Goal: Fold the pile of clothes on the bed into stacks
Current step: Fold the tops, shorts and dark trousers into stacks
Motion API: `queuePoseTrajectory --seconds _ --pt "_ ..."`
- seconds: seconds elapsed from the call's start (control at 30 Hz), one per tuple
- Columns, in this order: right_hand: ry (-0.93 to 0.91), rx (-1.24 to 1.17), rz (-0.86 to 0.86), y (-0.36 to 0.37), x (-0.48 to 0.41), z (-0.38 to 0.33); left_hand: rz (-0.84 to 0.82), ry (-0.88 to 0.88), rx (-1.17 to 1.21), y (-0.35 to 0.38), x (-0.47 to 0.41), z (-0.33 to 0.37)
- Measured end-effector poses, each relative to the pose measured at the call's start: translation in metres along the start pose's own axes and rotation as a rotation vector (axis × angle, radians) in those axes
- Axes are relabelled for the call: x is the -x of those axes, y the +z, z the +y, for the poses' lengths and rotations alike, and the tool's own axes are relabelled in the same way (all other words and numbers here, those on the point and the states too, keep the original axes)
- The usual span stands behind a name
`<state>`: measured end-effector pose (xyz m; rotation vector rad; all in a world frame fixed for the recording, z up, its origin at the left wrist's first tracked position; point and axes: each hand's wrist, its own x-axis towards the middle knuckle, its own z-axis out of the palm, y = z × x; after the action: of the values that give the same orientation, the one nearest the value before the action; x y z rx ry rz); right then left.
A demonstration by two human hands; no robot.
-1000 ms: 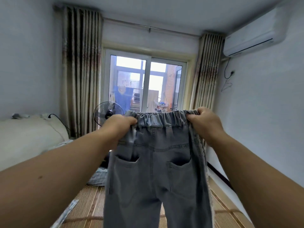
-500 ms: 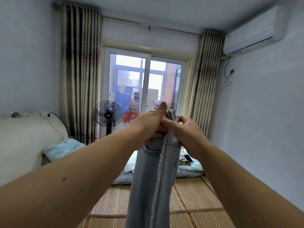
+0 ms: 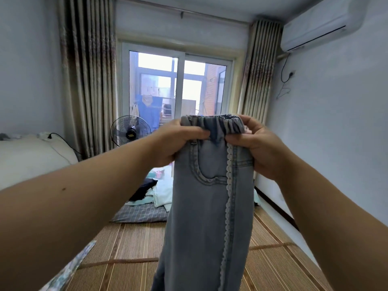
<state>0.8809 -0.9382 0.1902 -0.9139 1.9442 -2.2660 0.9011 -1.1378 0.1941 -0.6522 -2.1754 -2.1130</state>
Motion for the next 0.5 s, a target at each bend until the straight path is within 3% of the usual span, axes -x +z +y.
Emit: queuePoseTrajectory --seconds 0.1,0.23,0.3,0.4,0.5 --pt "0.110 0.112 -0.048 -0.014 0.011 0.007 -0.068 -0.054 -0.140 -0.001 -0.005 0.012" --pt "0.079 0.194 0.067 -0.019 0.012 0.015 -0.056 -0.055 -0.908 0.005 -0.016 0.042" --pt "0.039 0.175 0.112 -0.021 0.013 0.017 -0.100 -0.059 -1.144 0.022 -0.024 0.050" --pt "-0.003 0.166 0.172 -0.029 0.022 0.029 -0.091 -0.036 -1.342 0.049 -0.034 0.043" --pt "0.027 0.198 0.149 -0.047 0.045 0.049 -0.055 0.038 -1.294 0.062 -0.043 0.036"
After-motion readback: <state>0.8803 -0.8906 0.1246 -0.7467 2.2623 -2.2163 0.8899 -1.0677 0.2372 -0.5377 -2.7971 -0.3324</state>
